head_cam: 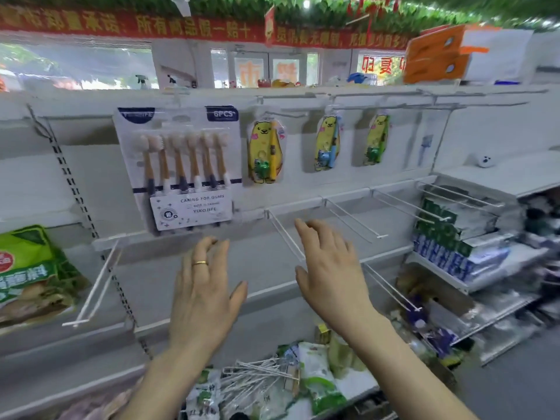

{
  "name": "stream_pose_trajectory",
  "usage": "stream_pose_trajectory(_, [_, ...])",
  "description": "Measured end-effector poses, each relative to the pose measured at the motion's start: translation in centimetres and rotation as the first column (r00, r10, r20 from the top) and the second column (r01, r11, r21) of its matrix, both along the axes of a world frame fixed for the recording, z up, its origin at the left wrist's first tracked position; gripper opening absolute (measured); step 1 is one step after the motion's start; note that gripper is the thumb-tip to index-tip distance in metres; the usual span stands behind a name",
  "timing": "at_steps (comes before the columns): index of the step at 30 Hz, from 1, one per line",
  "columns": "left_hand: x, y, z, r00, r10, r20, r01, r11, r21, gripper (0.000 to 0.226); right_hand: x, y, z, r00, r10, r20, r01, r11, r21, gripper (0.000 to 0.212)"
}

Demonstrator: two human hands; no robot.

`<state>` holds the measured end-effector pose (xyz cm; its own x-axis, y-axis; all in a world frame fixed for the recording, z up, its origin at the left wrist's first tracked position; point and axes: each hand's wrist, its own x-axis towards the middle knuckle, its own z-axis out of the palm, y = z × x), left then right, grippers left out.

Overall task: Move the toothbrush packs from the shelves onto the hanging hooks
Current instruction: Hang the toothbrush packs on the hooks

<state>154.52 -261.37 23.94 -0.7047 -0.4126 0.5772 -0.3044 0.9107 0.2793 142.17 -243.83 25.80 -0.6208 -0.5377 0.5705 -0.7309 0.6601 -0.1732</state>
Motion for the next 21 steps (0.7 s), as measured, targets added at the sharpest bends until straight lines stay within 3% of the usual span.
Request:
stream_pose_trajectory(6, [-7.5, 12.3, -1.3, 0.978, -0.152, 0.145, 0.169, 0.98, -0.11, 0.066, -3.0, 12.7, -2.7, 0.984, -0.176, -0.009, 0.176, 0.981, 0.081, 0.076])
stream_pose_trajectory(12, [-18.3, 27.9, -3.5, 0.922, -0.304, 0.239, 0.341, 0.931, -0.131, 0.064, -9.4, 30.6, -6.5, 0.892, -0.445, 0.076, 0.422, 0.882, 0.209, 0.077])
stream_pose_trajectory(21, [-35.1, 50.7, -6.2, 0.694, -0.55, 0.464, 0.666, 0.735, -0.126, 0.068, -19.1, 51.5, -8.3, 0.677, -0.718, 0.162, 0.66, 0.69, 0.297, 0.062])
